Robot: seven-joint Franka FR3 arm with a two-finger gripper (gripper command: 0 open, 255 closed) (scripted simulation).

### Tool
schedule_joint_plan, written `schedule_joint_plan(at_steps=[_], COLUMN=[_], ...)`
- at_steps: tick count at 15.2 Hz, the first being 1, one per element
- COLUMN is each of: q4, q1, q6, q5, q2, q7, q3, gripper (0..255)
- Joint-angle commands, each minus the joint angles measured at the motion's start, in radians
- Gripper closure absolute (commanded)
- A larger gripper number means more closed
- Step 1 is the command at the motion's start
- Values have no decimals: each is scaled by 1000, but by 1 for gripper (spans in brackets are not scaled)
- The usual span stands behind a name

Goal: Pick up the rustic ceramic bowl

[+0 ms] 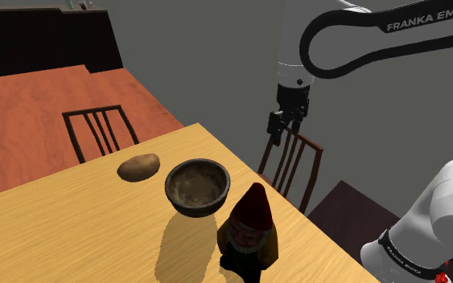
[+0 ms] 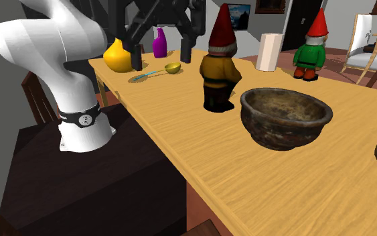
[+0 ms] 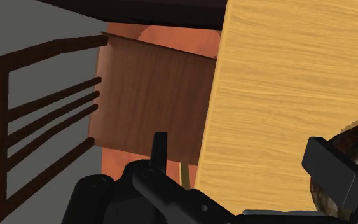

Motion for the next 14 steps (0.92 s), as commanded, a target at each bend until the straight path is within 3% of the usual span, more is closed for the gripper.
schedule_joint_plan(at_steps=[1,7,14], q4=[27,143,334], q1=[8,31,68], q6=[33,127,196], q5=[11,12,-40], q2=[55,254,506], q7=[36,150,289], q3=[25,98,156], gripper=[0,0,0])
